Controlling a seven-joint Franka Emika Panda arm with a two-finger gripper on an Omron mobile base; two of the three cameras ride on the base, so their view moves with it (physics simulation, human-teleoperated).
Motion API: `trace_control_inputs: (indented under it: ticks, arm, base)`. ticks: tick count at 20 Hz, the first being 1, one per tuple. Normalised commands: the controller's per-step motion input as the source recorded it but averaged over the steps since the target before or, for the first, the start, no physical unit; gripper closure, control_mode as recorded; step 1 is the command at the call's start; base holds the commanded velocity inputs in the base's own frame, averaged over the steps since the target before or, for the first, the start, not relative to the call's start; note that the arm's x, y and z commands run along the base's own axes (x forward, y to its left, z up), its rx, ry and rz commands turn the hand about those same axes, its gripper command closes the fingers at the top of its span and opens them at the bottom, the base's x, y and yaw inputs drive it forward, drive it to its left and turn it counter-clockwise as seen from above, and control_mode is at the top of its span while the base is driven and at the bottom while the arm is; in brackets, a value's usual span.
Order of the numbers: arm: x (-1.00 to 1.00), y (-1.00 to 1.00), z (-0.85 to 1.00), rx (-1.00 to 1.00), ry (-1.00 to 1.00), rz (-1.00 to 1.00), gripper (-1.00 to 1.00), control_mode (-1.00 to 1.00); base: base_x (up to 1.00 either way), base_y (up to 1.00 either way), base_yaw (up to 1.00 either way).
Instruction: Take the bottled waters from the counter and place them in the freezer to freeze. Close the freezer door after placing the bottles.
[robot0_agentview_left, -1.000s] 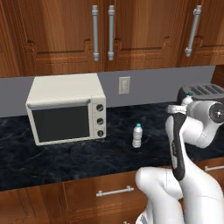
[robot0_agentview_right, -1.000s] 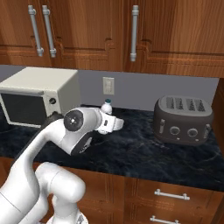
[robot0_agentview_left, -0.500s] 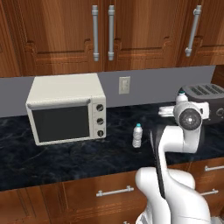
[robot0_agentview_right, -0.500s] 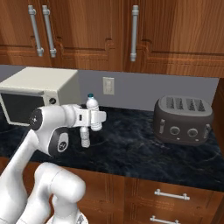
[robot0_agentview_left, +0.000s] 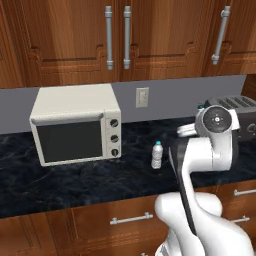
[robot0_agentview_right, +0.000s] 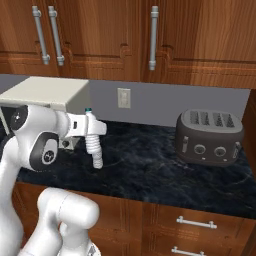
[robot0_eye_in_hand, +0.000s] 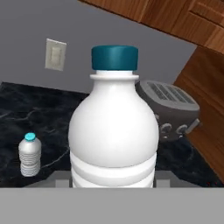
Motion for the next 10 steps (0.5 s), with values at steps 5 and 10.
trace_control_inputs:
  ticks: [5,10]
  arm:
    - [-0.25,0.0,-0.1,0.33,0.0,0.14,1.0,-1.0]
    - [-0.05,0.1,0.0,0.21,-0.14,0.05,1.0,-1.0]
  base:
    - [0.0,0.0,0.0]
    - [0.0,0.0,0.0]
